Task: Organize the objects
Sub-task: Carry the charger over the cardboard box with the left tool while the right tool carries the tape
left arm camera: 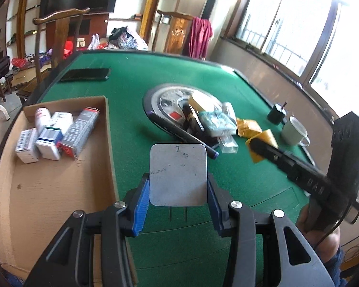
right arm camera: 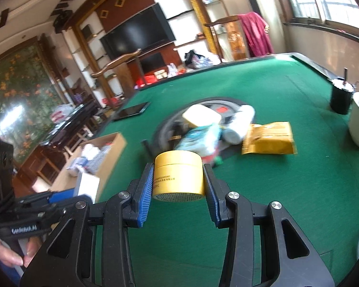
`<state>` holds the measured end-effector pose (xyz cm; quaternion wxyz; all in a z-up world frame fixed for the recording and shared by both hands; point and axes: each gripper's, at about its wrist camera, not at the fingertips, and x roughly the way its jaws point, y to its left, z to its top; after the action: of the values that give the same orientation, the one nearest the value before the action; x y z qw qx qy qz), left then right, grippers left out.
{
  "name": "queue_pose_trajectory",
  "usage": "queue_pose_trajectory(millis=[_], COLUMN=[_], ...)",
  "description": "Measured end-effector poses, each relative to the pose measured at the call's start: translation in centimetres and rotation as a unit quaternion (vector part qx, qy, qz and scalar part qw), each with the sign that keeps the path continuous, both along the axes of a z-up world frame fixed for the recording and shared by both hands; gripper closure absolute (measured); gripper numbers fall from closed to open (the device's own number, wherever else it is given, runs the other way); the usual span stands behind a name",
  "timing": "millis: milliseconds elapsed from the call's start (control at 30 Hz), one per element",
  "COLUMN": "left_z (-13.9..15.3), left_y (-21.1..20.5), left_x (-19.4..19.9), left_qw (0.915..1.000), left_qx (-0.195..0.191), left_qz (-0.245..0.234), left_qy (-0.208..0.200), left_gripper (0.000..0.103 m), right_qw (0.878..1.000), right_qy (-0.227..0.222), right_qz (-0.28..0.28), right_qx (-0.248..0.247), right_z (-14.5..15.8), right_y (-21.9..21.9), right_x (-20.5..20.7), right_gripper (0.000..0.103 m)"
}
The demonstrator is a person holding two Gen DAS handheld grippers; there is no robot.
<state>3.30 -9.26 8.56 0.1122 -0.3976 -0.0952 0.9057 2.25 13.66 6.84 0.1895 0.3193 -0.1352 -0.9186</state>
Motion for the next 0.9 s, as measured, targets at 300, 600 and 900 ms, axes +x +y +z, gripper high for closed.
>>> queue_pose_trajectory(millis=[300, 600, 900], left_z=[1.2, 0.1, -1.9], left_y=[-6.0, -12.6, -15.5], left_x=[1.7, 3.2, 3.5], left_qw=[0.9981, 0.992, 0.9893], left_qx=[0.019, 0.028, 0.034], left_qz=[0.055, 0.122, 0.142], left_qy=[0.022, 0.014, -0.01], left_gripper=[0.059, 0.059, 0.059], right_qw=[0.998, 0.991, 0.98], right_qy=[0.012, 0.014, 0.006], right_qz=[0.066, 0.131, 0.187], right_qx=[0.014, 0.035, 0.067], right_z=[2.0, 2.8, 2.2], right_y=[-5.9, -12.2, -17.8], right_x=[1.3, 2.4, 3.1], right_gripper=[0.063, 0.063, 0.063])
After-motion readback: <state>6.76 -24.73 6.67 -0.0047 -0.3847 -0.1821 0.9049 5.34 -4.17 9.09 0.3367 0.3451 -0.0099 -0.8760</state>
